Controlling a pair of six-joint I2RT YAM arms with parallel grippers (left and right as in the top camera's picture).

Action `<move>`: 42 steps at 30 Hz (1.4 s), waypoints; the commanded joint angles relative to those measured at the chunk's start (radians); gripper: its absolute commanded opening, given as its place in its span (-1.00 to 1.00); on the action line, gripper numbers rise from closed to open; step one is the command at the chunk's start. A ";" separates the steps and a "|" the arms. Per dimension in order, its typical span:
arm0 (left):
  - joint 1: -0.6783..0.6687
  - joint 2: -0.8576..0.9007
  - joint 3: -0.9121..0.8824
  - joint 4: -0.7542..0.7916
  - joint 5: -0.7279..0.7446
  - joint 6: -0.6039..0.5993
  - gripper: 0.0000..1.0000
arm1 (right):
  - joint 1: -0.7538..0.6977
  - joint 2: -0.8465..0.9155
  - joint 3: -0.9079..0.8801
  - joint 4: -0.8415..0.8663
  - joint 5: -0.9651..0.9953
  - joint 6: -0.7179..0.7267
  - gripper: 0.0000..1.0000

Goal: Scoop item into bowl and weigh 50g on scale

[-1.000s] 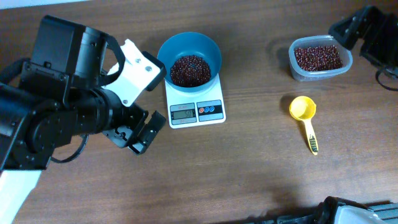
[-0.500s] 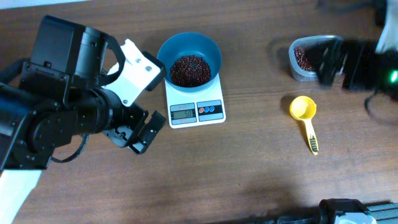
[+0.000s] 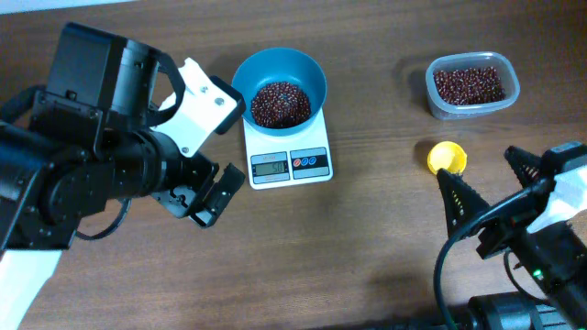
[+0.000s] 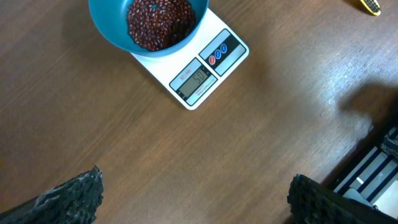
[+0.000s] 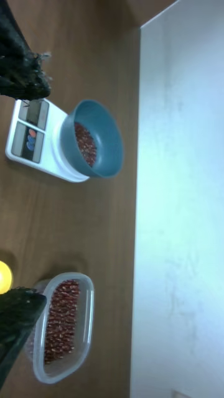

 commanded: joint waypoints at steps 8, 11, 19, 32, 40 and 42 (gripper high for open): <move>0.000 -0.002 -0.004 0.002 0.000 0.012 0.98 | 0.006 -0.117 -0.251 0.245 0.009 -0.008 0.97; 0.000 -0.002 -0.004 0.002 0.000 0.012 0.98 | 0.006 -0.117 -0.303 0.328 0.012 -0.008 0.97; 0.000 -0.002 -0.004 0.002 0.000 0.012 0.98 | 0.007 -0.117 -0.525 0.580 0.012 -0.012 0.97; 0.000 -0.002 -0.004 0.002 0.000 0.012 0.98 | 0.076 -0.117 -0.572 0.579 0.035 -0.172 0.97; 0.000 -0.002 -0.004 0.002 0.000 0.012 0.98 | 0.076 -0.117 -0.572 0.580 0.035 -0.172 0.97; 0.000 -0.002 -0.004 0.002 0.000 0.012 0.98 | 0.076 -0.117 -0.572 0.580 0.035 -0.172 0.97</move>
